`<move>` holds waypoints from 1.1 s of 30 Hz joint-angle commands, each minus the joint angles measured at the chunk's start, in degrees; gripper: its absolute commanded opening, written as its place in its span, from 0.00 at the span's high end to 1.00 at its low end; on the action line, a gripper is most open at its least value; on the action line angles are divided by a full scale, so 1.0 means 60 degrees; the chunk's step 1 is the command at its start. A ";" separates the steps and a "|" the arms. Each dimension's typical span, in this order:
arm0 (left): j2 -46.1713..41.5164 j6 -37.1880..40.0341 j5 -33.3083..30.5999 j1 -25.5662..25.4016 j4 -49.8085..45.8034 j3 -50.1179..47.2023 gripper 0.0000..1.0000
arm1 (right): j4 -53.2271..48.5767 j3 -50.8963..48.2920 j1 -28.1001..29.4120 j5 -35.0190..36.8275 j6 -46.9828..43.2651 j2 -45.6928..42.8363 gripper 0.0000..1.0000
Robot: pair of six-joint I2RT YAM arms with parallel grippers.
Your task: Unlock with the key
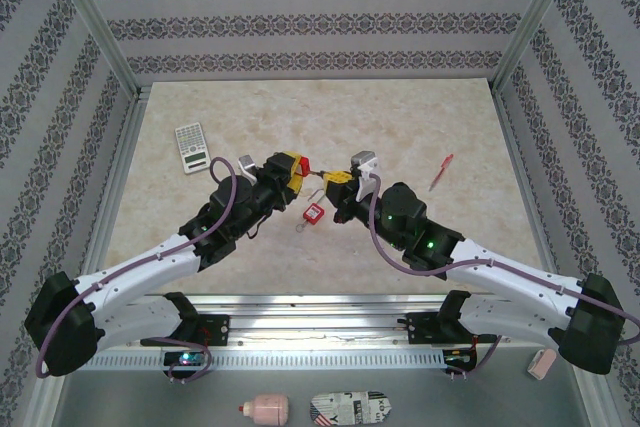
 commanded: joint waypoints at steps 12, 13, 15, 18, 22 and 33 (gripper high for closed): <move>0.0276 -0.0105 0.0260 -0.0278 0.1302 0.0086 1.00 | 0.0553 -0.0234 0.0119 0.0285 -0.0250 0.0107 1.00; 0.0334 -0.0134 0.0284 -0.0285 0.1380 0.0099 1.00 | 0.0545 -0.0249 0.0119 0.0313 -0.0287 0.0116 1.00; 0.0382 -0.0142 0.0309 -0.0287 0.1425 0.0107 1.00 | 0.0587 -0.0287 0.0111 0.0249 -0.0360 0.0138 1.00; 0.0417 -0.0112 0.0435 -0.0286 0.1313 0.0214 1.00 | 0.0739 -0.0401 0.0118 -0.0024 -0.0515 0.0184 1.00; 0.0499 -0.0135 0.0646 -0.0285 0.1246 0.0283 1.00 | 0.0850 -0.0554 0.0126 -0.0466 -0.0859 0.0136 1.00; 0.0808 -0.0117 0.1069 -0.0285 0.1038 0.0627 1.00 | 0.0631 -0.0646 0.0133 -0.1339 -0.1278 -0.0032 1.00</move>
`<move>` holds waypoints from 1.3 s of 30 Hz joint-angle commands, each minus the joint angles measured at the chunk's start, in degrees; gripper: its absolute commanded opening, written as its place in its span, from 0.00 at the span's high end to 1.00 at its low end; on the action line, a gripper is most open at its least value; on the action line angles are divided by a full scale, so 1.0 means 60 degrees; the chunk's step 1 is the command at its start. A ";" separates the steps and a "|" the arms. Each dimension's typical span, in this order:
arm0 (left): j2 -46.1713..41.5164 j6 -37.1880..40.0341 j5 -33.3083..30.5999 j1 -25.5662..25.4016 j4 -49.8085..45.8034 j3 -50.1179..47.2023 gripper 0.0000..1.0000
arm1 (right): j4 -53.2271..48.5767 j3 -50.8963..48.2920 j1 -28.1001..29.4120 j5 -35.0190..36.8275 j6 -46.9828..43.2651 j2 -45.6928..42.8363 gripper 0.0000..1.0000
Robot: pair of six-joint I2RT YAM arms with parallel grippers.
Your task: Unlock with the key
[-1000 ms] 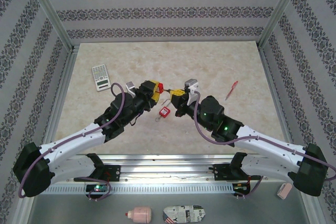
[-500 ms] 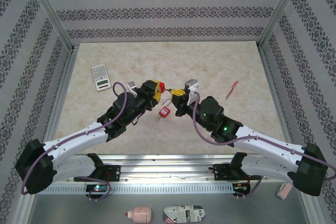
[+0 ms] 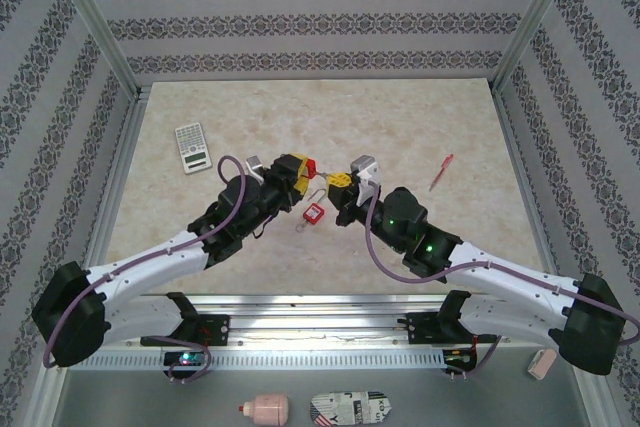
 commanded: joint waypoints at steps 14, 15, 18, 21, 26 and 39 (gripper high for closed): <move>0.0323 0.0499 0.1389 -0.0156 0.0149 0.1140 1.00 | -0.0576 -0.0036 0.0104 -0.0858 0.0205 -0.0068 1.00; 0.0321 0.0546 0.1421 -0.0169 0.0224 0.1121 1.00 | -0.0569 -0.0007 0.0019 -0.0771 0.0457 -0.0062 1.00; 0.0230 0.0714 0.1291 -0.0184 0.0452 0.0913 1.00 | -0.0433 -0.0022 -0.0185 -0.0706 0.1099 -0.0045 1.00; 0.0130 0.0873 0.1192 -0.0184 0.0670 0.0707 1.00 | -0.0171 -0.0109 -0.0391 -0.0782 0.1684 -0.0056 1.00; 0.0083 0.1120 0.1128 -0.0180 0.0873 0.0587 1.00 | 0.0102 0.0035 -0.0603 -0.1366 0.2123 0.0068 1.00; 0.0621 0.0985 0.1544 -0.0336 0.0940 0.1020 1.00 | 0.0537 0.0100 -0.0471 -0.1864 0.1732 0.0712 1.00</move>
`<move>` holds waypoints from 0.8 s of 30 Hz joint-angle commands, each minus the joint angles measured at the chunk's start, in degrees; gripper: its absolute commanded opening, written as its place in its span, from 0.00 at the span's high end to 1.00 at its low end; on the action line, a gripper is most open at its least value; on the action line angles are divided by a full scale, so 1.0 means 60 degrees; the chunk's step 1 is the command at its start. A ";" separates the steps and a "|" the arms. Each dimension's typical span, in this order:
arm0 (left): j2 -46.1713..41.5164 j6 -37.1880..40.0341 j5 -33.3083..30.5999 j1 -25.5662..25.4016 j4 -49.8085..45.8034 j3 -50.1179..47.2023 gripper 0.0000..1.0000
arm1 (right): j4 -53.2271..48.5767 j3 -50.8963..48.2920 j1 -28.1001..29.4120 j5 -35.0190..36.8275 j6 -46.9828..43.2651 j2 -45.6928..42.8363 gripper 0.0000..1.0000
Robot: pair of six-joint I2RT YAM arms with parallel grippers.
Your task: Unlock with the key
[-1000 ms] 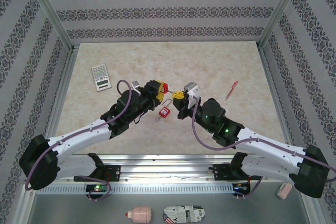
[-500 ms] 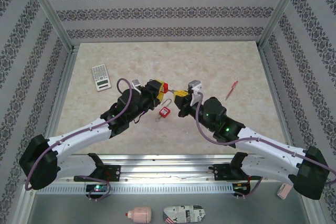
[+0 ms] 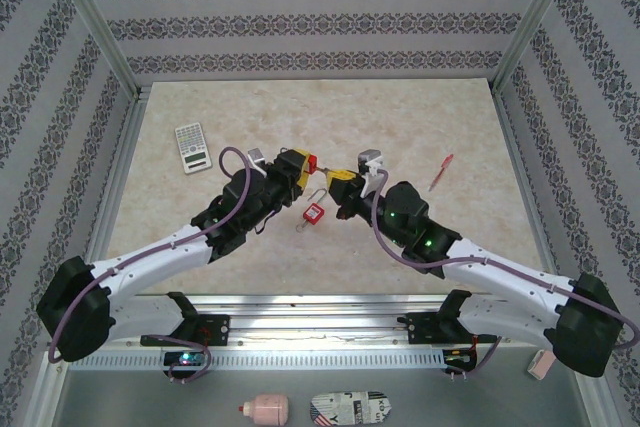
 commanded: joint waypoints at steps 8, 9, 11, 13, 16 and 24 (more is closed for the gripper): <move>0.0456 -0.0178 0.1943 -0.0473 0.1454 0.0834 1.00 | 0.0214 -0.0021 0.0051 -0.1208 -0.0731 0.0889 1.00; 0.0449 -0.0180 0.1975 -0.0473 0.1473 0.0849 1.00 | 0.0285 -0.0071 0.0005 -0.1206 -0.0677 0.0905 1.00; 0.0461 -0.0142 0.2050 -0.0494 0.1409 0.0908 1.00 | 0.0551 -0.0192 -0.0113 -0.1328 -0.0550 0.0926 1.00; 0.0468 -0.0335 0.1922 -0.0505 0.1894 0.0732 1.00 | 0.0754 -0.0278 -0.0137 -0.1363 -0.0531 0.0903 1.00; 0.0443 -0.0298 0.1938 -0.0513 0.1966 0.0784 1.00 | 0.1112 -0.0427 -0.0196 -0.1396 -0.0429 0.0904 1.00; 0.0504 -0.0471 0.1738 -0.0517 0.2968 0.0666 1.00 | 0.1354 -0.0545 -0.0236 -0.1362 -0.0416 0.0698 1.00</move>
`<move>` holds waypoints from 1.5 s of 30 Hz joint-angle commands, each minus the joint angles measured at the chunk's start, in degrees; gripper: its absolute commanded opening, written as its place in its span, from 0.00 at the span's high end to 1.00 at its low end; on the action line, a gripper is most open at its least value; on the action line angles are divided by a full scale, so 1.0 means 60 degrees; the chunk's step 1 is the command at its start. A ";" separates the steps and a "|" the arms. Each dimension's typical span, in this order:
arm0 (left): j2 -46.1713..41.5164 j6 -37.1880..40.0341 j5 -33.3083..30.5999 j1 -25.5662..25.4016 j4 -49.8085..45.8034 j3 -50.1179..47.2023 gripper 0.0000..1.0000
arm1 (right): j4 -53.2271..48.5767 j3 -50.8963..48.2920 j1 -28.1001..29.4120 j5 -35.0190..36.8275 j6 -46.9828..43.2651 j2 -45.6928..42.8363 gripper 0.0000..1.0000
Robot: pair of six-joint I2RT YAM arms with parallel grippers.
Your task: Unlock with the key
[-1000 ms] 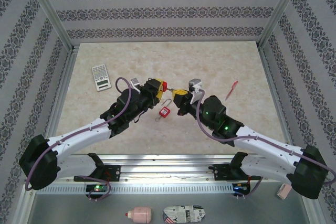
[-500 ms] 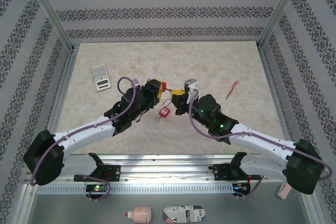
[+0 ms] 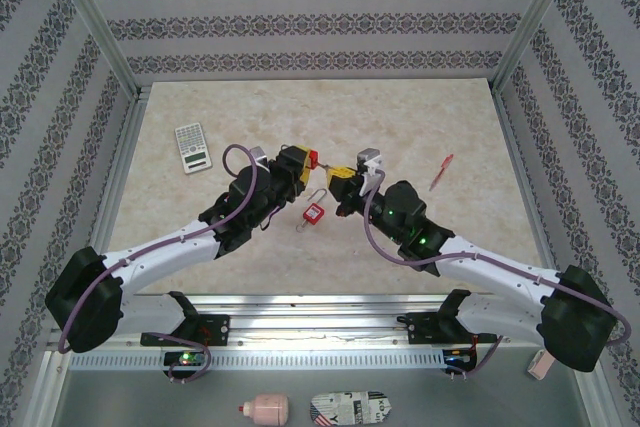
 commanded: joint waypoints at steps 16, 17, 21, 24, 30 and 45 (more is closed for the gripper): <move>-0.0370 0.0151 0.3034 -0.0657 0.0636 0.0892 1.00 | -0.1929 0.0721 -0.0263 -0.1540 -0.0916 -0.0452 1.00; -0.0464 0.0271 0.3084 -0.0663 0.0176 0.0924 1.00 | -0.2136 0.0794 -0.0304 -0.1562 -0.0997 -0.0548 1.00; -0.0921 0.0243 0.2683 -0.0646 -0.0202 0.0270 1.00 | -0.2739 0.0794 -0.0481 -0.1523 -0.1110 -0.1118 1.00; -0.1341 0.0534 0.2528 -0.0483 -0.0993 0.0030 1.00 | -0.3045 0.0640 -0.0566 -0.1613 -0.1052 -0.1485 1.00; -0.2057 0.2494 0.2708 0.0375 -0.4742 0.1146 1.00 | -0.3769 0.0472 -0.0555 -0.2070 -0.1067 -0.1868 1.00; 0.1398 1.0957 0.1086 -0.0035 -1.4238 0.9157 1.00 | -0.5038 0.1437 -0.0379 -0.3887 -0.0518 -0.1050 1.00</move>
